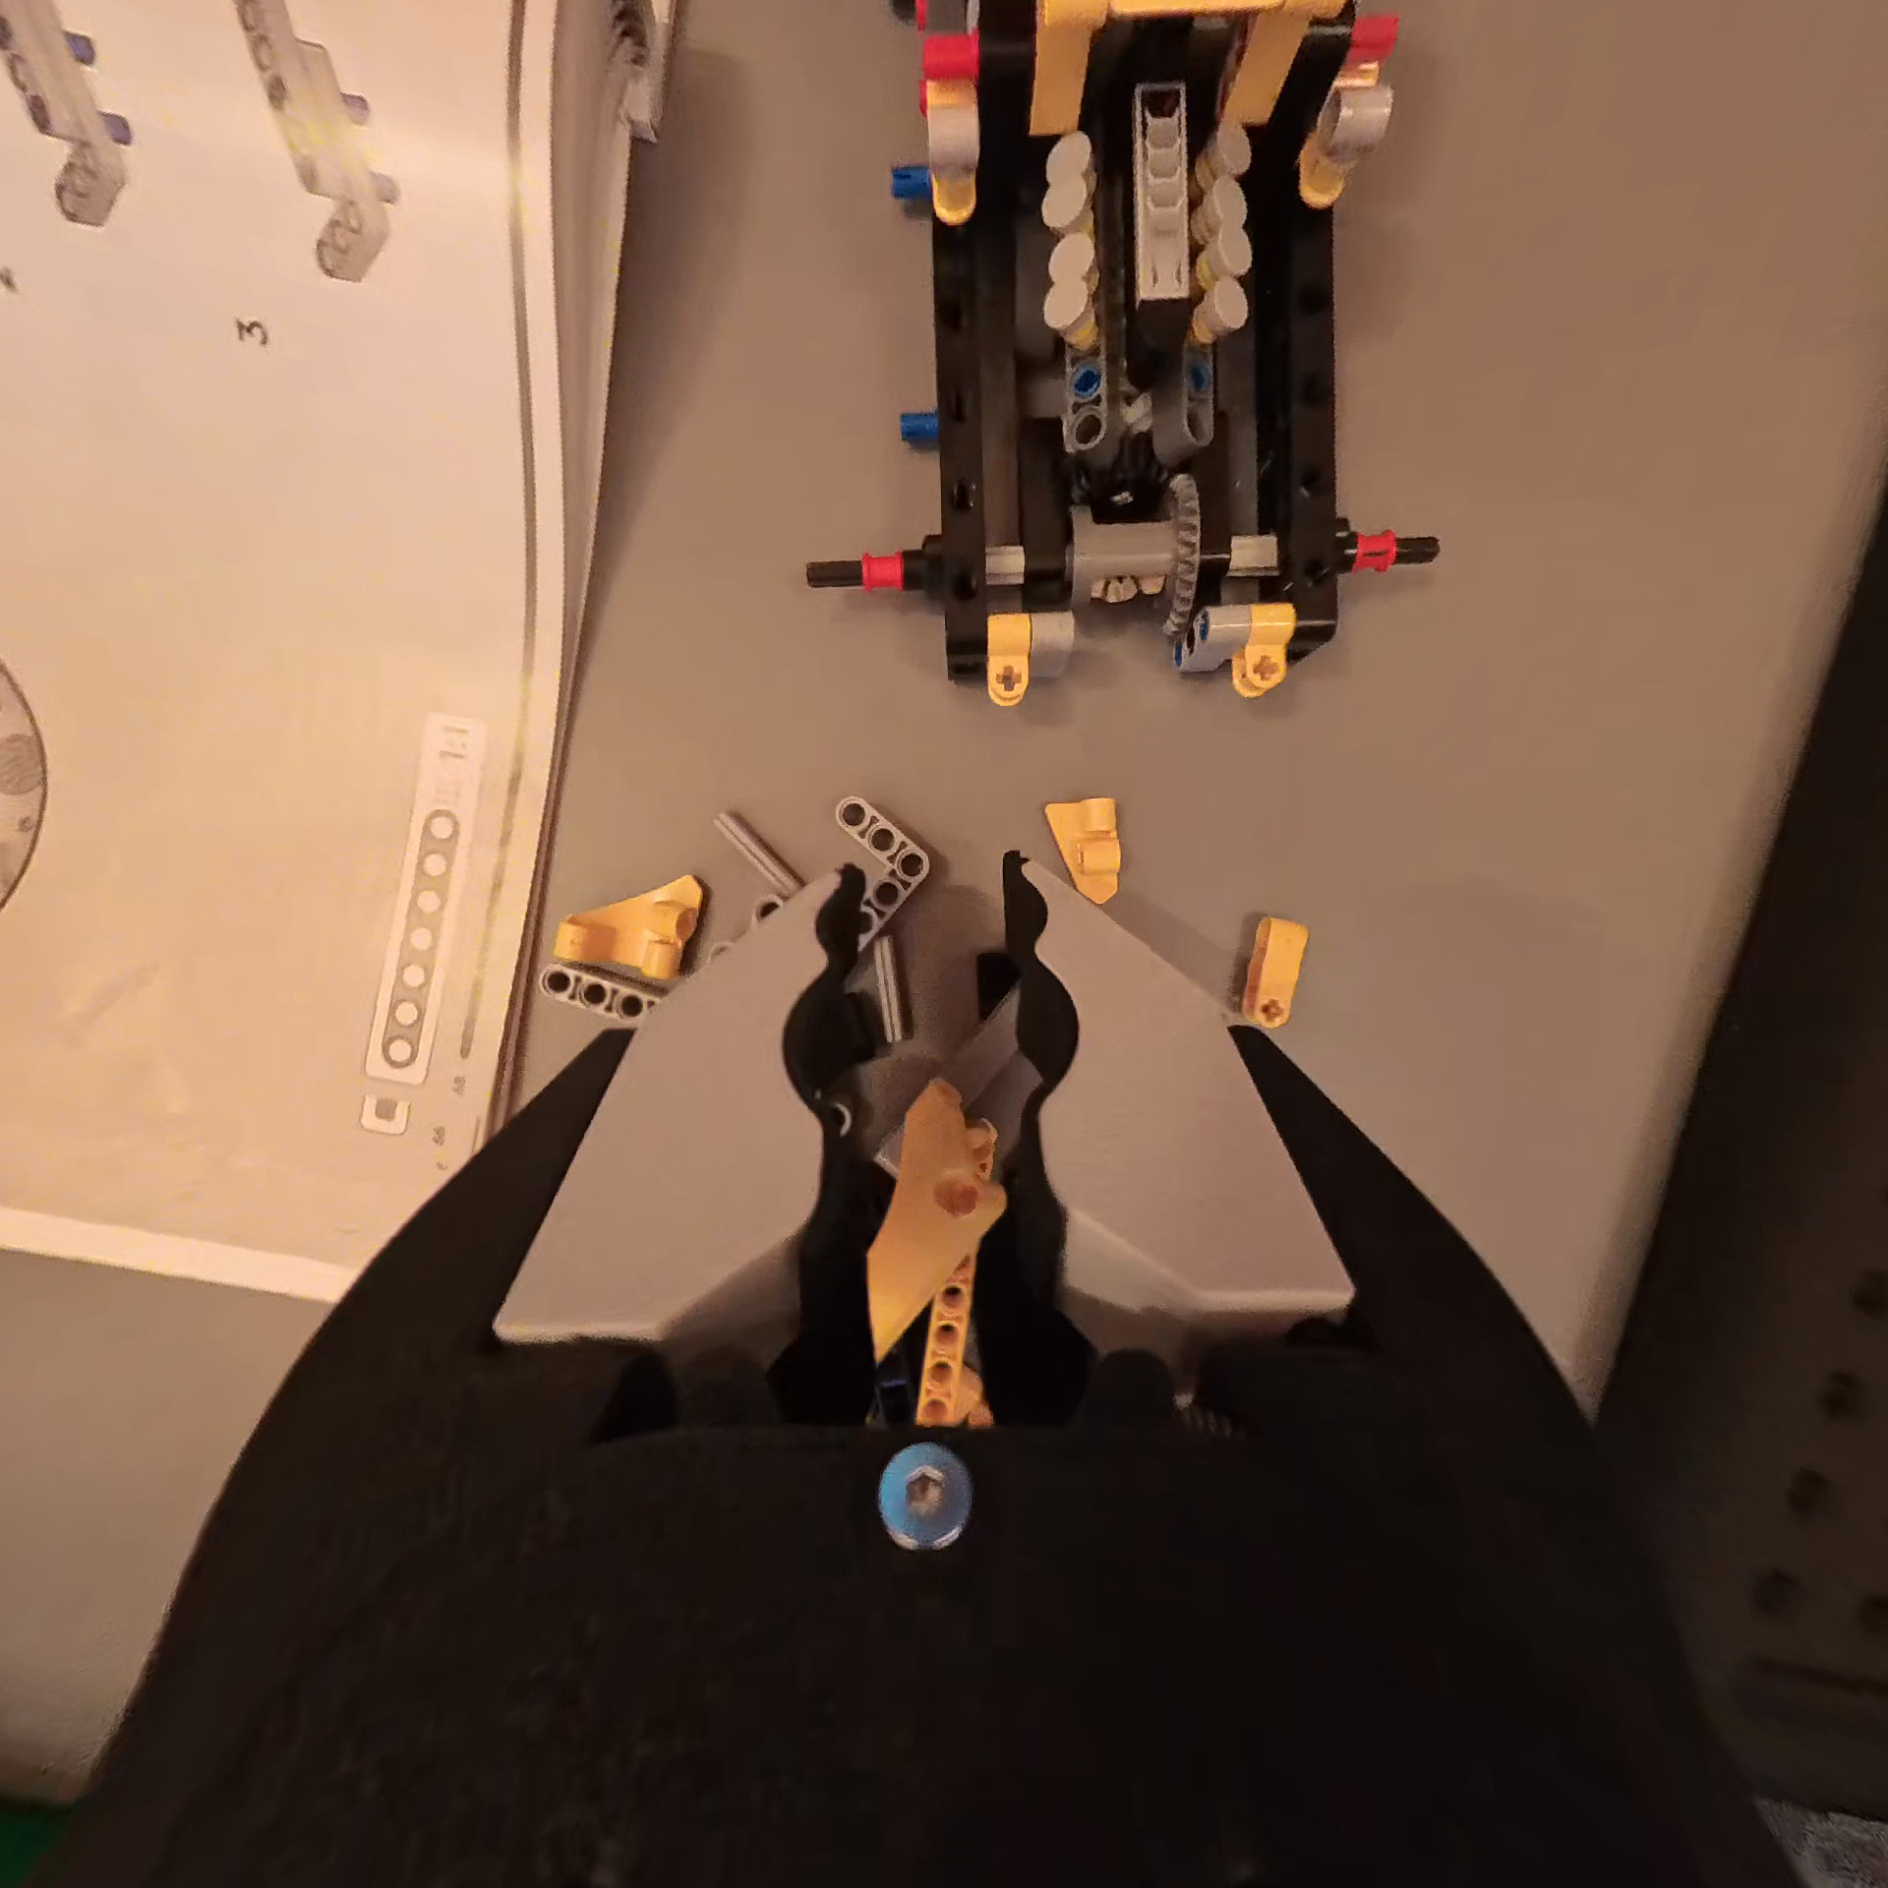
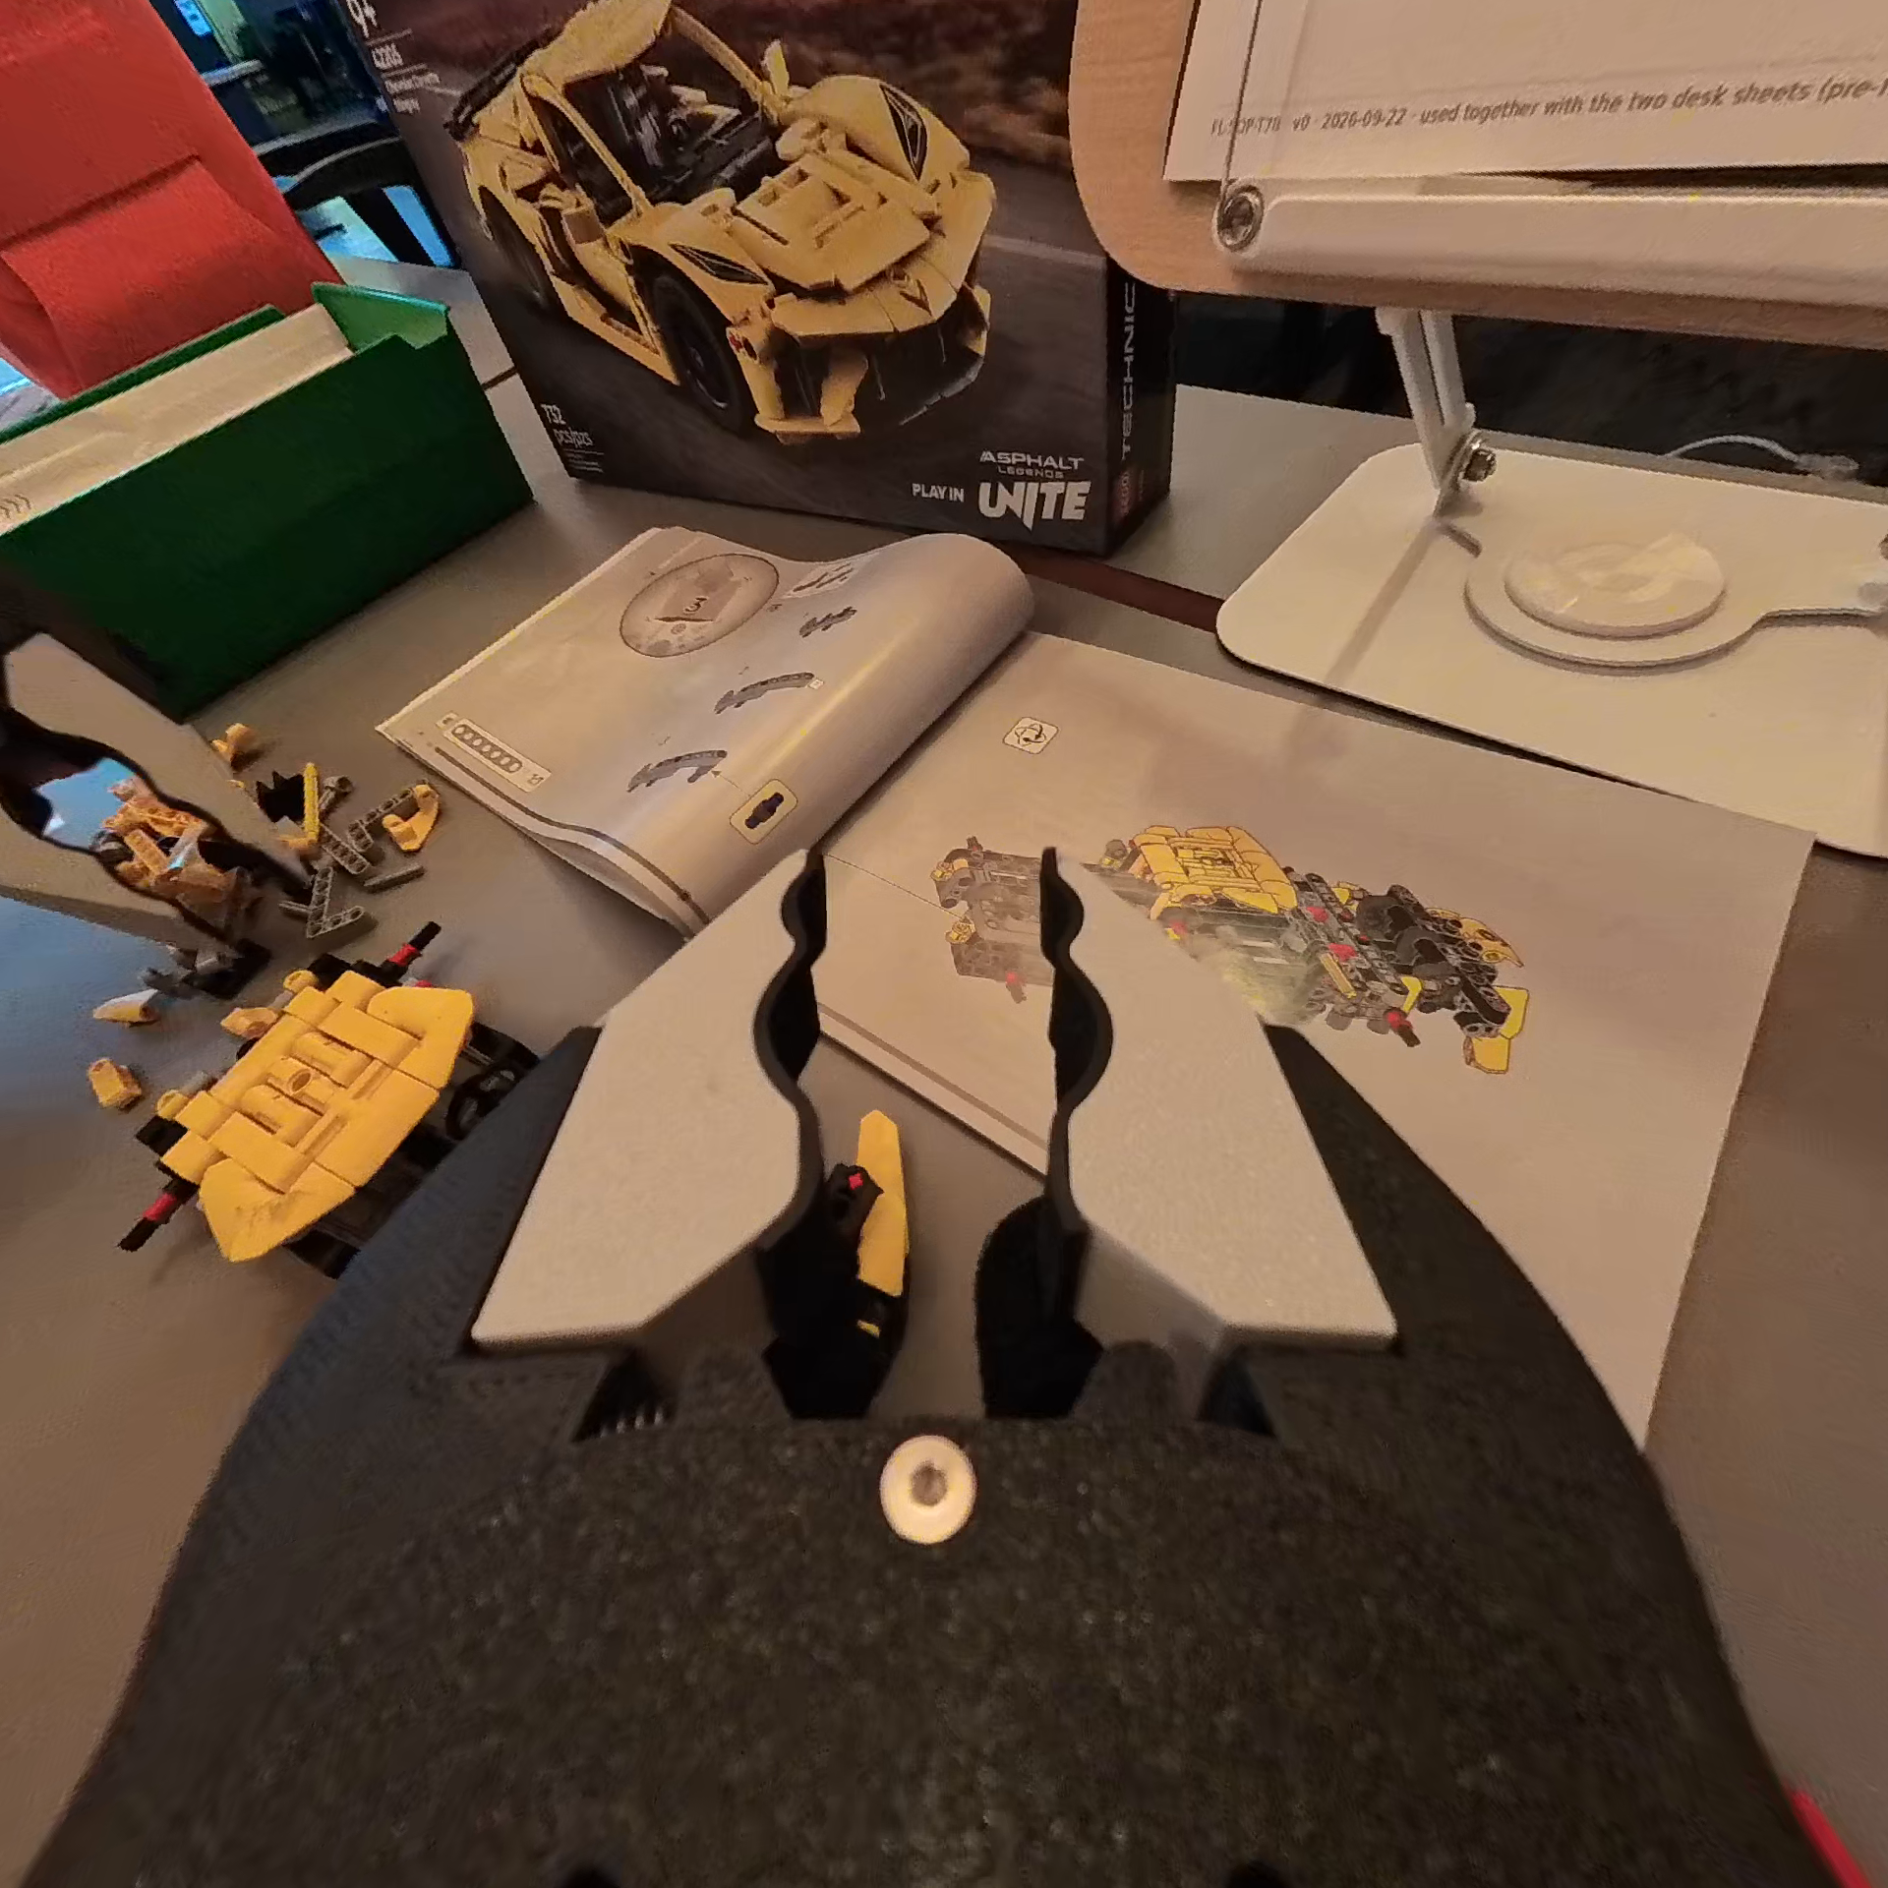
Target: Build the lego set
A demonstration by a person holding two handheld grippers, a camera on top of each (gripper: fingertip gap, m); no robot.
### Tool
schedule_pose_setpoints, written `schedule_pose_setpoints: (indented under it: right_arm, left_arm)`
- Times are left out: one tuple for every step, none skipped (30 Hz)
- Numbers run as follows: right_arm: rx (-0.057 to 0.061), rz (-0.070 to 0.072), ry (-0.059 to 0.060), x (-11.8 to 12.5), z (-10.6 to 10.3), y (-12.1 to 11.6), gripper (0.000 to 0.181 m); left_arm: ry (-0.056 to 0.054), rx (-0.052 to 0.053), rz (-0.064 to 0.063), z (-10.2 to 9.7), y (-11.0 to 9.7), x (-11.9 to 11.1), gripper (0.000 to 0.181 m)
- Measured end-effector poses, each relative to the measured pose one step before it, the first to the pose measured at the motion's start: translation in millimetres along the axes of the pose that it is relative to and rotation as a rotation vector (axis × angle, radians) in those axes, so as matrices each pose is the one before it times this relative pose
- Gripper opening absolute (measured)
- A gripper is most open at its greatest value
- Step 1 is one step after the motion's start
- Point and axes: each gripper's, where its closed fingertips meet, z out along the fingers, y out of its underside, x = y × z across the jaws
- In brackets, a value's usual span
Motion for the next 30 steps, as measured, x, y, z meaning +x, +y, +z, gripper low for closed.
schedule_pose_setpoints:
  right_arm:
    - [-0.0053,0.0012,0.0005,0.55,0.59,1.00,0.041]
    - [-0.0038,0.0009,-0.0023,0.17,0.64,1.14,0.041]
    - [-0.0044,0.0012,-0.0015,0.35,0.80,1.22,0.041]
    - [-0.0062,-0.0005,0.0002,0.45,0.84,1.57,0.041]
    - [-0.0063,-0.0023,0.0001,0.42,0.76,1.52,0.041]
    - [-0.0074,-0.0016,-0.0010,0.27,0.77,1.63,0.041]
    - [-0.0061,0.0011,-0.0022,0.02,0.66,1.17,0.041]
    - [-0.0044,0.0018,-0.0023,-0.08,0.45,0.75,0.041]
    - [-0.0025,-0.0010,-0.0025,-0.43,0.20,0.21,0.041]
    - [0.0004,-0.0019,-0.0013,-0.45,-0.13,-0.23,0.041]
    - [0.0002,-0.0007,-0.0013,-0.66,-0.38,-0.52,0.041]
    - [0.0012,-0.0009,-0.0021,-0.83,-0.68,-0.70,0.041]
    - [0.0061,-0.0018,0.0004,-0.53,-0.82,-1.47,0.040]
    - [0.0083,-0.0022,0.0011,-0.35,-0.99,-1.66,0.040]
    - [0.0047,-0.0015,-0.0003,-0.29,-0.84,-1.07,0.040]
    - [0.0022,0.0001,0.0000,0.02,-0.70,-0.72,0.039]
    - [0.0034,0.0020,0.0003,0.18,-0.55,-0.53,0.039]
    - [0.0037,0.0029,-0.0004,0.19,-0.65,-0.67,0.039]
    - [0.0024,0.0019,-0.0014,0.00,-0.54,-0.44,0.039]
    - [0.0036,0.0015,0.0004,0.29,-0.65,-0.76,0.039]
    - [0.0055,0.0015,0.0008,0.18,-0.63,-1.16,0.039]
    - [0.0053,0.0011,-0.0019,-0.38,-0.59,-1.22,0.039]
    - [0.0037,-0.0007,-0.0012,-0.29,-0.53,-1.05,0.039]
    - [0.0054,-0.0043,0.0019,-0.10,-0.52,-1.24,0.039]
    - [0.0061,-0.0066,0.0034,0.09,-0.59,-1.27,0.039]
    - [0.0027,-0.0056,0.0023,0.04,-0.51,-0.73,0.039]
    - [0.0003,-0.0032,-0.0023,-0.56,-0.03,-0.37,0.039]
    - [0.0003,-0.0022,-0.0016,-0.54,-0.03,-0.37,0.039]
    - [0.0013,-0.0022,-0.0018,-0.76,0.33,-0.36,0.039]
    - [0.0005,-0.0011,-0.0051,-1.22,0.42,-0.10,0.039]
  left_arm:
    - [0.0114,0.0014,0.0119,1.81,-0.74,0.12,0.028]
    - [0.0131,0.0010,0.0082,1.74,-1.02,0.36,0.028]
    - [0.0020,-0.0106,0.0077,1.91,0.30,-1.40,0.028]
    - [-0.0096,-0.0166,0.0112,2.07,1.05,-2.95,0.028]
    - [-0.0115,-0.0153,0.0110,1.78,1.06,-3.03,0.028]
    - [-0.0021,-0.0140,0.0039,1.50,0.92,-1.45,0.028]
    - [0.0069,-0.0168,-0.0033,1.05,1.31,0.02,0.027]
    - [0.0092,-0.0199,-0.0022,1.05,2.07,0.89,0.024]
    - [0.0069,-0.0192,0.0037,1.21,2.38,1.19,0.016]
    - [0.0029,-0.0171,0.0082,1.31,2.42,1.15,0.011]
    - [0.0009,-0.0042,0.0043,0.42,0.00,1.21,0.010]
    - [-0.0043,-0.0068,0.0001,-0.14,0.18,0.26,0.010]
    - [-0.0085,-0.0113,-0.0009,-0.50,0.62,0.04,0.010]
    - [-0.0139,-0.0034,-0.0005,-1.46,-0.80,0.10,0.009]
    - [-0.0297,0.0091,-0.0055,-3.09,-2.68,-1.59,0.009]
    - [-0.0360,0.0148,-0.0162,-4.99,-3.83,-2.26,0.009]
    - [-0.0355,0.0256,-0.0267,-6.98,-5.71,-1.78,0.010]
    - [-0.0451,0.0433,-0.0362,-8.80,-9.06,-2.20,0.010]
    - [-0.0453,0.0589,-0.0493,-10.15,-11.92,-0.87,0.010]
    - [-0.0197,0.0705,-0.0608,-10.33,-14.50,5.19,0.010]
    - [0.0052,0.0783,-0.0658,-9.02,-16.20,11.85,0.010]
    - [0.0091,0.0788,-0.0644,-5.68,-15.74,15.40,0.009]
    - [0.0064,0.0651,-0.0635,-1.05,-11.84,17.03,0.010]
    - [0.0158,0.0313,-0.0599,4.17,-4.68,19.23,0.010]
    - [0.0191,-0.0076,-0.0496,8.30,2.96,19.43,0.010]
    - [0.0102,-0.0293,-0.0297,10.35,7.14,16.31,0.010]
    - [0.0031,-0.0316,-0.0088,10.71,7.04,13.25,0.010]
    - [0.0048,-0.0284,0.0026,9.89,5.25,11.26,0.010]
    - [0.0105,-0.0230,-0.0013,9.16,3.15,9.96,0.010]
    - [0.0201,-0.0192,-0.0072,8.58,1.68,9.46,0.010]
